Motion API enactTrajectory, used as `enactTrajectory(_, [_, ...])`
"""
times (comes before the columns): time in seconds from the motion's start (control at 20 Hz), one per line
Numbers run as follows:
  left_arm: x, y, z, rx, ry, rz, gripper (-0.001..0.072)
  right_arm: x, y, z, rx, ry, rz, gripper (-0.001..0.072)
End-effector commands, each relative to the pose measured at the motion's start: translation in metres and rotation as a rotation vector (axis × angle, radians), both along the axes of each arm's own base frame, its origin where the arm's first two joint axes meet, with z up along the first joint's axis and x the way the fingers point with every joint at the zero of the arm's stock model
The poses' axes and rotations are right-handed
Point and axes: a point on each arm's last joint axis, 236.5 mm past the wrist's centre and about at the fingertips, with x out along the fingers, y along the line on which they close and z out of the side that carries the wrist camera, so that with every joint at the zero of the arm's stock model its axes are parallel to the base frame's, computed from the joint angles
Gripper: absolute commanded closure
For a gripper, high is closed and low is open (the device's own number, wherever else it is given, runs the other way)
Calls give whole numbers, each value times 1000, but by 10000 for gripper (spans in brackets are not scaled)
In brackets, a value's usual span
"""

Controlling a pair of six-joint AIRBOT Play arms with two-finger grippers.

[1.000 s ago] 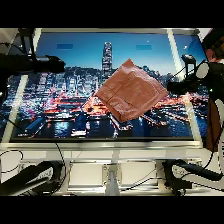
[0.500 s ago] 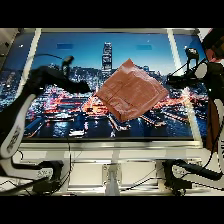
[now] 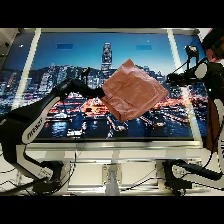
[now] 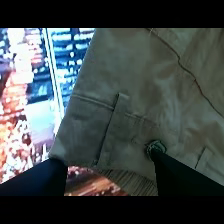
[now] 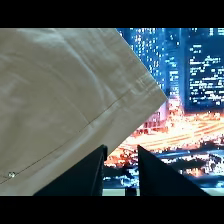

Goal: Fold the clothes and pants, and hang the long-sleeved shirts on hangers.

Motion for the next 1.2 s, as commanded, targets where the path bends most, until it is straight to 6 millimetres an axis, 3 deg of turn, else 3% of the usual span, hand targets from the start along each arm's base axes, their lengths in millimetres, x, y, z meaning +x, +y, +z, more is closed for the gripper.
enactTrajectory(0.0, [28,-7,5,-20,-86,127,147,2,1,1,3,-9,3,473])
enactTrajectory(0.15, [39,-12,11,-34,-131,171,160,2,1,1,3,-9,3,473])
enactTrajectory(0.3, [46,-15,16,-43,-168,193,531,3,-4,1,-20,-14,4,482])
enactTrajectory(0.4, [48,-17,20,-46,-185,194,662,3,-9,0,-47,-10,6,573])
enactTrajectory(0.45, [48,-18,24,-49,-191,193,691,3,-12,-1,-63,-6,7,601])
enactTrajectory(0.6, [51,-18,45,-58,-233,183,692,3,-19,-12,-93,23,10,618])
enactTrajectory(0.65, [52,-18,57,-58,-266,166,692,2,-19,-18,-93,39,12,701])
enactTrajectory(0.95, [37,-7,155,16,-490,-1,692,-23,-15,-65,-66,144,21,706])
enactTrajectory(1.05, [24,3,187,63,-551,-51,692,-36,-4,-86,43,180,-18,706])
enactTrajectory(1.15, [12,16,210,129,-599,-97,692,-44,26,-98,216,189,3,707])
